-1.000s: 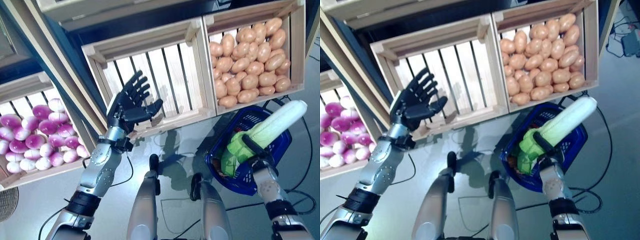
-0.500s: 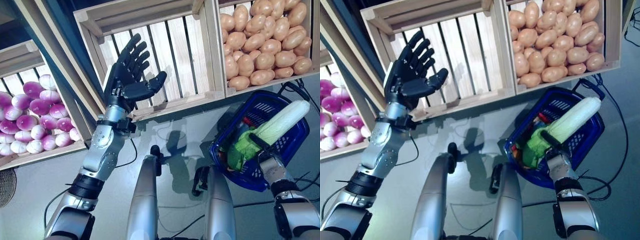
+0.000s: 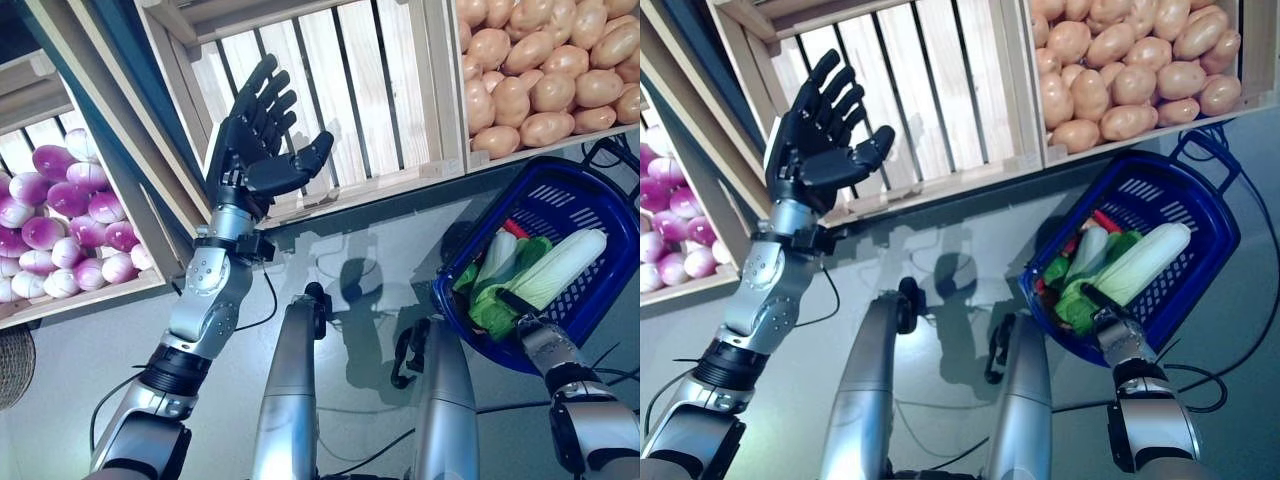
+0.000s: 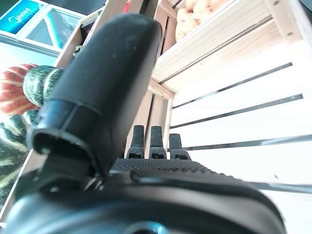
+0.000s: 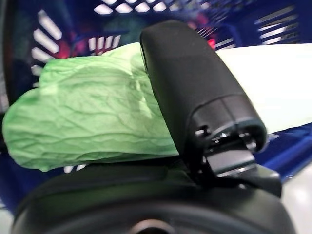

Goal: Put vegetables into the basket

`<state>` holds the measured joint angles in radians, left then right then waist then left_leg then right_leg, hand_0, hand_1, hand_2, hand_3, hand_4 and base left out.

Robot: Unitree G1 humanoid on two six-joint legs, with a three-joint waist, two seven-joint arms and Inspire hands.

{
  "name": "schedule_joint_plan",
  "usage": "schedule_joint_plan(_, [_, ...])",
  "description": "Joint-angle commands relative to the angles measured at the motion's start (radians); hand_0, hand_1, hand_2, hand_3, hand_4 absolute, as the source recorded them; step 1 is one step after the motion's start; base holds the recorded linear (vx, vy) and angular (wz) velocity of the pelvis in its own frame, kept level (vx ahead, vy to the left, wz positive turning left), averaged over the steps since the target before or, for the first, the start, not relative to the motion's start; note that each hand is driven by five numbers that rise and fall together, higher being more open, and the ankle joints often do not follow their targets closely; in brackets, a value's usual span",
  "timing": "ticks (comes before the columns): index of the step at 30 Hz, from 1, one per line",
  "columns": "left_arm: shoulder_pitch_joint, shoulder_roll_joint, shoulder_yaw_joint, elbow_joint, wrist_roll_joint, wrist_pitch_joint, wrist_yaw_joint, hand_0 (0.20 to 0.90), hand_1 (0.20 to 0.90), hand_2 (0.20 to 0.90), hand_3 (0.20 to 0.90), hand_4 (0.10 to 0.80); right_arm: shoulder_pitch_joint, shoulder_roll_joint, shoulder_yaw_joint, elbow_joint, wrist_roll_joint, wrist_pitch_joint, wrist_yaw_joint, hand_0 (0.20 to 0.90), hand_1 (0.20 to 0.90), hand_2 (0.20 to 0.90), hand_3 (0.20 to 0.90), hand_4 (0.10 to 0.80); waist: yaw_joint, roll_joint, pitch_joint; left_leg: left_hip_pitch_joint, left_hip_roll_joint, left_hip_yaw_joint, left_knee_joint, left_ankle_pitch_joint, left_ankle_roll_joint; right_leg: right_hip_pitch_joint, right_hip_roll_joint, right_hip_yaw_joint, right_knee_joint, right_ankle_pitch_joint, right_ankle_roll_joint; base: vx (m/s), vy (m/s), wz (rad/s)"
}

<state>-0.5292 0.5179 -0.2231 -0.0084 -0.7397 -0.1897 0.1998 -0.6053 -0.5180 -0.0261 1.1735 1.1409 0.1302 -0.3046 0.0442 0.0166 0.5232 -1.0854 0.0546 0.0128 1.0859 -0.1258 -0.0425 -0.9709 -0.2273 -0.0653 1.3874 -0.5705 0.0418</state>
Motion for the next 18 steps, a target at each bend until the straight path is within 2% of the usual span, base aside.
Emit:
schedule_joint_plan(1, [-0.122, -0.045, 0.024, -0.14, 0.022, -0.078, -0.007, 0.9, 0.9, 0.9, 0.9, 0.8, -0.028, -0.038, -0.007, 0.038, -0.078, -0.014, -0.007, 0.9, 0.9, 0.9, 0.9, 0.8, -0.001, 0.031, -0.004, 0.086, -0.001, 0.013, 0.201, -0.304, 0.068, -0.011, 0.007, -0.006, -0.089, 0.178, -0.041, 0.03, 0.056, 0.02])
schedule_joint_plan(9, [-0.102, -0.048, 0.014, -0.14, -0.002, -0.057, -0.033, 0.9, 0.9, 0.9, 0.9, 0.8, -0.039, -0.05, 0.01, 0.037, -0.09, -0.007, -0.035, 0.9, 0.9, 0.9, 0.9, 0.8, -0.004, 0.035, -0.004, 0.088, 0.002, 0.023, 0.206, -0.305, 0.064, -0.011, 0.013, -0.001, -0.094, 0.187, -0.041, 0.015, 0.035, -0.01])
schedule_joint_plan(15, [-0.084, -0.04, 0.007, -0.155, -0.053, -0.058, -0.105, 0.9, 0.9, 0.9, 0.9, 0.8, -0.021, -0.055, 0.012, 0.04, -0.162, 0.0, -0.094, 0.9, 0.9, 0.9, 0.9, 0.8, -0.004, 0.033, -0.003, 0.108, 0.009, 0.026, 0.192, -0.29, 0.061, 0.006, 0.017, -0.003, -0.115, 0.209, -0.037, 0.025, 0.007, 0.0])
schedule_joint_plan(18, [-0.073, -0.045, -0.005, -0.156, -0.088, -0.081, -0.145, 0.9, 0.9, 0.9, 0.9, 0.8, -0.018, -0.057, 0.021, 0.052, -0.247, -0.012, -0.174, 0.9, 0.9, 0.9, 0.9, 0.8, -0.007, 0.031, -0.003, 0.144, 0.02, 0.033, 0.109, -0.254, 0.046, 0.035, 0.027, -0.002, -0.189, 0.251, -0.021, 0.028, 0.018, 0.01])
